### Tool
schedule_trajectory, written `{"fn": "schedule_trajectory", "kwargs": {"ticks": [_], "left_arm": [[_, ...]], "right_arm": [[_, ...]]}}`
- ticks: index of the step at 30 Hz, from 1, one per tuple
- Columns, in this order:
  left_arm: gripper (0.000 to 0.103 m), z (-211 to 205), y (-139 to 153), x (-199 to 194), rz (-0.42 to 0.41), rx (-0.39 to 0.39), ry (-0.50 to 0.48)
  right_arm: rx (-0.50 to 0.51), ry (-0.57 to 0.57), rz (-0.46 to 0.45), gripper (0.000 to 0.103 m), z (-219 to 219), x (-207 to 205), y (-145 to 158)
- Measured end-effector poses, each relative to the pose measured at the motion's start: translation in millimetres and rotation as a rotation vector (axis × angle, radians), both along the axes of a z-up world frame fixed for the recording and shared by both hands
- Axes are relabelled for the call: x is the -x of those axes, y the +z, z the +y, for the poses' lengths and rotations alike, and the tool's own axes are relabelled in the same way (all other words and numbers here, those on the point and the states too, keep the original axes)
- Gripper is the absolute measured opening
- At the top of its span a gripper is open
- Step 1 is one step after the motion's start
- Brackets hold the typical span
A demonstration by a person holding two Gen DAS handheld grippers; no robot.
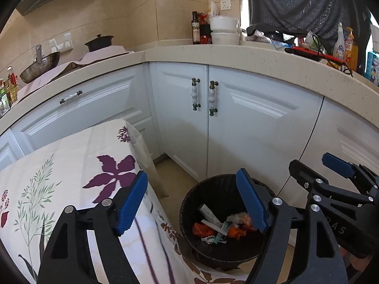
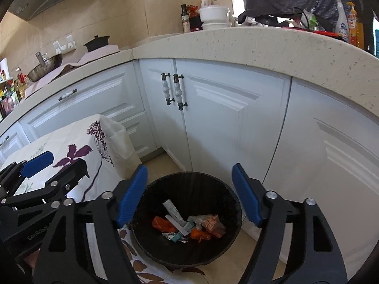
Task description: Collect trash
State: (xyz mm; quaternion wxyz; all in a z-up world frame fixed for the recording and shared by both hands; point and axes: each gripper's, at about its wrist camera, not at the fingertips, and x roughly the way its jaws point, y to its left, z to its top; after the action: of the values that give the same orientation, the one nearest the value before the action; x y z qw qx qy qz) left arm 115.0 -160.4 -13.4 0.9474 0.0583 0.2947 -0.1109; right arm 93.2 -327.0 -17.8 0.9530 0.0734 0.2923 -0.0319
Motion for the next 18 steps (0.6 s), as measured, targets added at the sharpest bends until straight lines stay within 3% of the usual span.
{"fn": "schedule_trajectory", "kwargs": {"ticks": [18], "left_arm": [[0.084,68.3,17.5,56.7,-0.080,-0.021,0.064]], "right_arm": [[0.041,0.007,-0.024,0.086,51.3,55.1,14.1]]}}
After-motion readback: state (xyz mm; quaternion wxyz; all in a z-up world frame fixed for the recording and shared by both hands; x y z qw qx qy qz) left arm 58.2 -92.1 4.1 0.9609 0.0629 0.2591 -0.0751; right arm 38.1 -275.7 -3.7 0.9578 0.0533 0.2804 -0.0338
